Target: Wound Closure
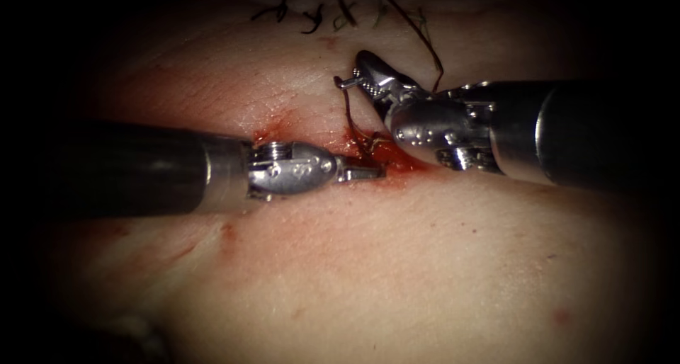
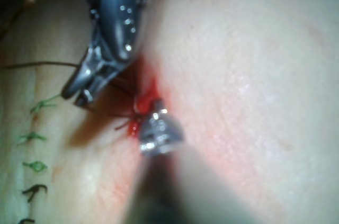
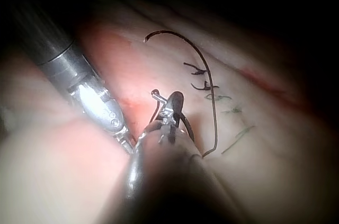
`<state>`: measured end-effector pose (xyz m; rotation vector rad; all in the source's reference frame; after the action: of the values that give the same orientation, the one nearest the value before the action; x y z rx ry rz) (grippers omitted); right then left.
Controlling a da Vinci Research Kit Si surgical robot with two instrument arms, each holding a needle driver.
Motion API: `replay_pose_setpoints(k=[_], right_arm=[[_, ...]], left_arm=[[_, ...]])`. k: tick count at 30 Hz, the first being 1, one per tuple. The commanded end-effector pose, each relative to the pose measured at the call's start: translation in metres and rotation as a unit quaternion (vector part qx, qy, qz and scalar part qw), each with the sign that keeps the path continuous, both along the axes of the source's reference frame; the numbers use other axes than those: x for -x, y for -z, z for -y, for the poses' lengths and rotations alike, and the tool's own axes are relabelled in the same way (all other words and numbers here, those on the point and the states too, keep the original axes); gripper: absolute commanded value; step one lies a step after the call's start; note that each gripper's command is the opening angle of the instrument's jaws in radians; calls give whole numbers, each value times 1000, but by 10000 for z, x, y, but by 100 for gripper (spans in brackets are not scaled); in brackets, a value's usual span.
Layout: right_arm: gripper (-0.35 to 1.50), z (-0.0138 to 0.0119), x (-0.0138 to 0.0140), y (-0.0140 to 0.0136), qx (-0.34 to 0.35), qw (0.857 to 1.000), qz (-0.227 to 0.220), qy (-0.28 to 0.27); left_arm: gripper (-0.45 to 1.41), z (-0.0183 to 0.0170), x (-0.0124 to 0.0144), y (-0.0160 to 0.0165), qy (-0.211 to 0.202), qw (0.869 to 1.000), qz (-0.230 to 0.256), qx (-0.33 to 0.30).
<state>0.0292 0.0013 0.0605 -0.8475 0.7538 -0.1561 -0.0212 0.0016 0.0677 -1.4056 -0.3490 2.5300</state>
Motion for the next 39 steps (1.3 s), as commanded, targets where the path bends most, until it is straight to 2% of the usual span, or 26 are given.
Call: replay_pose_setpoints(k=[1, 5, 10, 12, 24, 30, 39], right_arm=[[-35, -3, -8, 2, -6, 1000, -7, -3], [-35, -14, -4, 23, -15, 1000, -13, -7], [-35, -31, 17, 53, -26, 999, -26, -12], [-35, -34, 23, 58, -28, 999, -28, -12], [-35, -46, 39, 45, -47, 998, -45, -4], [-35, -40, 29, 52, -60, 996, -57, -12], [-35, -34, 20, 47, -86, 993, -79, -22]], left_arm=[[-18, 3, 5, -6, 0, 1000, 0, -1], [-18, 4, 6, -6, 2, 1000, 1, -3], [-15, 0, 7, -11, 3, 1000, 0, -2], [-13, -4, 8, -13, 4, 1000, 0, -1], [-13, -17, 16, -15, 8, 1000, -2, -3], [-8, -22, 14, -15, 7, 1000, -1, -5], [-6, -37, 20, -19, 6, 1000, -6, -7]])
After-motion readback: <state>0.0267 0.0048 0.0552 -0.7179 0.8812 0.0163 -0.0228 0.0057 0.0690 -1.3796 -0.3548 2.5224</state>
